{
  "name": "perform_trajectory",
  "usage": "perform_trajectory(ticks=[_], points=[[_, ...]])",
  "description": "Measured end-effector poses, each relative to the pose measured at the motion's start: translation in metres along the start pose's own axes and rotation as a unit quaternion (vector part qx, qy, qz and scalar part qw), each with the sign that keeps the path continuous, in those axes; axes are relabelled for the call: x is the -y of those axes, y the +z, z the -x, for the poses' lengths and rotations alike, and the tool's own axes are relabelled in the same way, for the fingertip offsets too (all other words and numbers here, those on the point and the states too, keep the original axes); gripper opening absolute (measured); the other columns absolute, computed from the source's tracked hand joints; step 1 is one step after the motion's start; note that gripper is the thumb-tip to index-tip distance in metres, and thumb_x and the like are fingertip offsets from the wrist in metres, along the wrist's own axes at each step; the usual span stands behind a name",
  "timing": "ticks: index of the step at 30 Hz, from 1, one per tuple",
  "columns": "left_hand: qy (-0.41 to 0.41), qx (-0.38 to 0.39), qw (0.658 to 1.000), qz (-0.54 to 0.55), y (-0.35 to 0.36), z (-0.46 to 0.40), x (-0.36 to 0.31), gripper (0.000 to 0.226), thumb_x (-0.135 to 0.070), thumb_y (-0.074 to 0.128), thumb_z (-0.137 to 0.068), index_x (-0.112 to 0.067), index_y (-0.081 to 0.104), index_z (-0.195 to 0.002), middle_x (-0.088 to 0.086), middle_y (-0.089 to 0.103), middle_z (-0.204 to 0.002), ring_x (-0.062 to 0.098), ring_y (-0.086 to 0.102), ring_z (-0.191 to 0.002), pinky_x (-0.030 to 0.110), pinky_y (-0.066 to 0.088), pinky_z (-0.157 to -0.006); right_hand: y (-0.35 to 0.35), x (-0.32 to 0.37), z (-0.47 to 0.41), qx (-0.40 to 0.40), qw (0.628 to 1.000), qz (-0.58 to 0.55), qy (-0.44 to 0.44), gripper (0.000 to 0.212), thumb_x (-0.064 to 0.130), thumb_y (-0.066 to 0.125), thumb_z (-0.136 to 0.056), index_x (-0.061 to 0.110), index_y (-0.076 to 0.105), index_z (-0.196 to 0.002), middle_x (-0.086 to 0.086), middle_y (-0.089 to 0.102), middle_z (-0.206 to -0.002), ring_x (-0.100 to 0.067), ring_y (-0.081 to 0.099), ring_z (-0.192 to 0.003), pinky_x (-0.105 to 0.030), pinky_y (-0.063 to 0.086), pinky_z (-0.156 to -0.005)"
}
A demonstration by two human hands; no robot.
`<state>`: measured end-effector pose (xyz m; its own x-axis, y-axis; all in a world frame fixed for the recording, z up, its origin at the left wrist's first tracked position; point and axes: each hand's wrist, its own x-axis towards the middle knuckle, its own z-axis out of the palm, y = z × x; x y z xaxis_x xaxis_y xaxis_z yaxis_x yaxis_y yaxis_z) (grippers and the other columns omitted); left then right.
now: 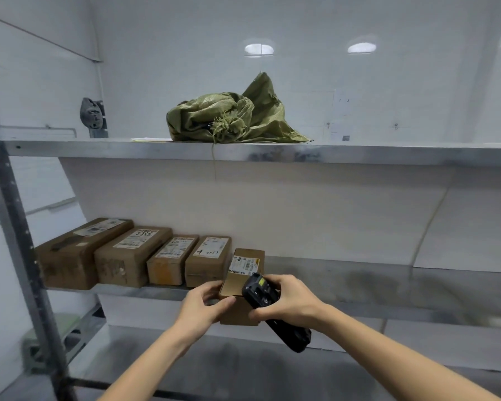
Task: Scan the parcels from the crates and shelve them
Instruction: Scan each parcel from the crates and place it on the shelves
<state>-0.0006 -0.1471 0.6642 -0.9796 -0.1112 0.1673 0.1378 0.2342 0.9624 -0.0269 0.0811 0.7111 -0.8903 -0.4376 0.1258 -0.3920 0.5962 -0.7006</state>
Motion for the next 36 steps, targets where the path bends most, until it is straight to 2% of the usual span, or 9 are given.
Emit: perform_trajectory(ticks=[4,8,10,13,19,24,30,34,36], points=[[-0.013,-0.015,0.999,-0.038,0.009,-0.034,0.022,0.043,-0.026,0.080,-0.085,-0.031,0.058,-0.122,-0.008,0.064,-0.112,0.004,0.061,-0.102,0.025,0.059,-0.075,0.005,-0.029,-0.038,0.016,1.000,0.007,0.025,0.049,0.047,0.091,-0.061,0.024,0.073,-0.101,0.001,0.076,-0.088,-0.013,0.072,-0.079,-0.030,0.058,-0.068],[-0.031,-0.020,0.998,-0.047,0.016,-0.063,0.044,0.051,-0.032,0.080,-0.084,-0.029,0.058,-0.129,-0.004,0.066,-0.123,0.016,0.066,-0.108,0.037,0.062,-0.086,0.006,-0.051,-0.068,0.053,0.998,-0.010,0.031,0.058,0.041,0.090,-0.067,0.031,0.069,-0.120,0.008,0.076,-0.100,-0.009,0.072,-0.088,-0.027,0.061,-0.077],[-0.025,-0.030,0.998,-0.057,0.019,-0.076,0.049,0.053,-0.034,0.080,-0.084,-0.027,0.058,-0.132,-0.005,0.067,-0.122,0.015,0.067,-0.107,0.036,0.062,-0.084,0.006,-0.059,-0.082,0.054,0.998,-0.031,0.024,0.061,0.036,0.091,-0.069,0.033,0.067,-0.125,0.011,0.075,-0.106,-0.007,0.071,-0.094,-0.030,0.062,-0.086],[-0.017,-0.051,0.996,-0.068,0.025,-0.090,0.052,0.055,-0.033,0.080,-0.084,-0.021,0.059,-0.134,-0.003,0.069,-0.116,0.012,0.067,-0.102,0.029,0.062,-0.075,0.005,-0.068,-0.099,0.042,0.998,-0.029,0.028,0.064,0.034,0.094,-0.067,0.030,0.068,-0.126,0.010,0.075,-0.109,-0.008,0.071,-0.097,-0.034,0.062,-0.090],[-0.008,-0.102,0.989,-0.106,0.028,-0.109,0.054,0.047,-0.033,0.083,-0.081,-0.018,0.067,-0.122,-0.011,0.073,-0.097,0.002,0.068,-0.090,0.029,0.062,-0.073,0.004,-0.072,-0.121,0.019,0.999,0.030,0.028,0.059,0.043,0.094,-0.066,0.031,0.069,-0.119,0.011,0.074,-0.107,-0.007,0.068,-0.094,-0.026,0.057,-0.083],[-0.014,-0.124,0.982,-0.141,0.028,-0.120,0.054,0.041,-0.039,0.085,-0.077,-0.021,0.067,-0.109,-0.013,0.071,-0.088,0.004,0.068,-0.085,0.035,0.063,-0.073,0.003,-0.074,-0.133,0.018,0.998,0.058,0.030,0.062,0.050,0.092,-0.065,0.031,0.070,-0.120,0.011,0.074,-0.108,-0.007,0.068,-0.093,-0.031,0.059,-0.085],[-0.017,-0.125,0.979,-0.158,0.026,-0.122,0.053,0.040,-0.042,0.084,-0.077,-0.021,0.069,-0.108,-0.011,0.071,-0.089,0.002,0.066,-0.086,0.035,0.061,-0.078,0.002,-0.073,-0.135,0.014,0.997,0.070,0.035,0.063,0.054,0.092,-0.064,0.032,0.070,-0.119,0.012,0.073,-0.109,-0.007,0.067,-0.093,-0.029,0.058,-0.084],[-0.014,-0.119,0.980,-0.162,0.016,-0.113,0.046,0.041,-0.049,0.080,-0.079,-0.024,0.069,-0.110,-0.010,0.073,-0.093,0.007,0.069,-0.087,0.038,0.060,-0.081,-0.005,-0.067,-0.122,-0.009,0.997,0.063,0.042,0.050,0.049,0.094,-0.062,0.037,0.070,-0.105,0.016,0.074,-0.097,-0.001,0.067,-0.085,-0.021,0.053,-0.070],[-0.007,-0.119,0.980,-0.159,0.007,-0.104,0.043,0.042,-0.050,0.079,-0.080,-0.025,0.069,-0.113,-0.010,0.073,-0.096,0.008,0.069,-0.089,0.039,0.061,-0.083,-0.007,-0.061,-0.113,-0.026,0.997,0.062,0.049,0.053,0.050,0.094,-0.059,0.035,0.072,-0.105,0.014,0.075,-0.096,-0.003,0.068,-0.085,-0.028,0.059,-0.076]])
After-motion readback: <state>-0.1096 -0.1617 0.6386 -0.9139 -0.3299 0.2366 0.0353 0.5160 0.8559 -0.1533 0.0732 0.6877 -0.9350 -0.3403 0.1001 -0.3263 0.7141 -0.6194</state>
